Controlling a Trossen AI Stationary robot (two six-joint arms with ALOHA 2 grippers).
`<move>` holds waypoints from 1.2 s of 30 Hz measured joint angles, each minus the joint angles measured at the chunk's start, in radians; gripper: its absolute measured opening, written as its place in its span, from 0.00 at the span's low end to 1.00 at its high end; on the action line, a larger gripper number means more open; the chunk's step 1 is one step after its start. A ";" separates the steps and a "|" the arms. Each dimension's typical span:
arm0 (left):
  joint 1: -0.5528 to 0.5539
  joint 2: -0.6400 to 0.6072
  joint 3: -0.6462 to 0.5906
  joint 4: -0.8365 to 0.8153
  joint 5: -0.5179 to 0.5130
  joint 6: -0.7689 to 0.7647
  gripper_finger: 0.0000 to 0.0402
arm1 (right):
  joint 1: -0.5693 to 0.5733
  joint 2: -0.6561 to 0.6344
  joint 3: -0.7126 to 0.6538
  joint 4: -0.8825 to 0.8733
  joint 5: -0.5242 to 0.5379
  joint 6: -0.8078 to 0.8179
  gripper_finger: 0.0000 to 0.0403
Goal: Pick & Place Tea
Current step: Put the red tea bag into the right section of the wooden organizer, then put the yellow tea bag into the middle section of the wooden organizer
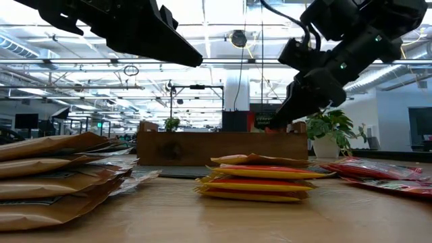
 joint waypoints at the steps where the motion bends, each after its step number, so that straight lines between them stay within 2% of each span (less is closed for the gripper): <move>1: 0.000 0.000 0.000 0.000 0.000 0.000 0.11 | 0.000 0.000 -0.001 -0.005 0.022 -0.005 0.17; 8: 0.000 0.000 0.000 -0.005 0.001 0.000 0.11 | 0.000 -0.018 -0.001 0.015 0.149 -0.055 0.26; 14: 0.000 0.000 0.001 -0.011 0.001 0.000 0.11 | 0.007 -0.088 -0.001 0.040 0.146 -0.071 0.30; 16: 0.000 0.000 0.001 -0.011 0.017 -0.007 0.11 | 0.027 -0.120 -0.001 0.068 0.096 -0.081 0.31; 19: -0.002 0.001 0.001 -0.009 0.131 -0.066 0.11 | 0.080 -0.148 -0.001 0.137 -0.081 -0.074 0.30; 21: -0.007 0.010 0.001 0.034 0.187 -0.109 0.11 | 0.133 -0.137 0.000 0.188 -0.155 -0.033 0.29; 24: -0.021 0.042 0.004 0.092 0.208 -0.113 0.11 | 0.233 -0.073 0.000 0.268 -0.168 0.021 0.27; 27: -0.039 0.126 0.044 0.086 0.277 -0.078 0.11 | 0.337 0.017 0.008 0.411 -0.169 0.062 0.26; 29: -0.055 0.194 0.092 0.074 0.287 -0.055 0.11 | 0.399 0.073 0.034 0.445 -0.166 0.062 0.24; 30: -0.059 0.226 0.122 0.080 0.284 -0.039 0.11 | 0.429 0.091 0.044 0.439 -0.144 0.063 0.23; 33: -0.059 0.305 0.221 0.046 0.262 0.010 0.11 | 0.497 0.141 0.088 0.372 0.020 0.132 0.20; 36: -0.052 0.351 0.315 -0.049 0.228 0.026 0.11 | 0.541 0.152 0.105 0.219 0.154 0.261 0.15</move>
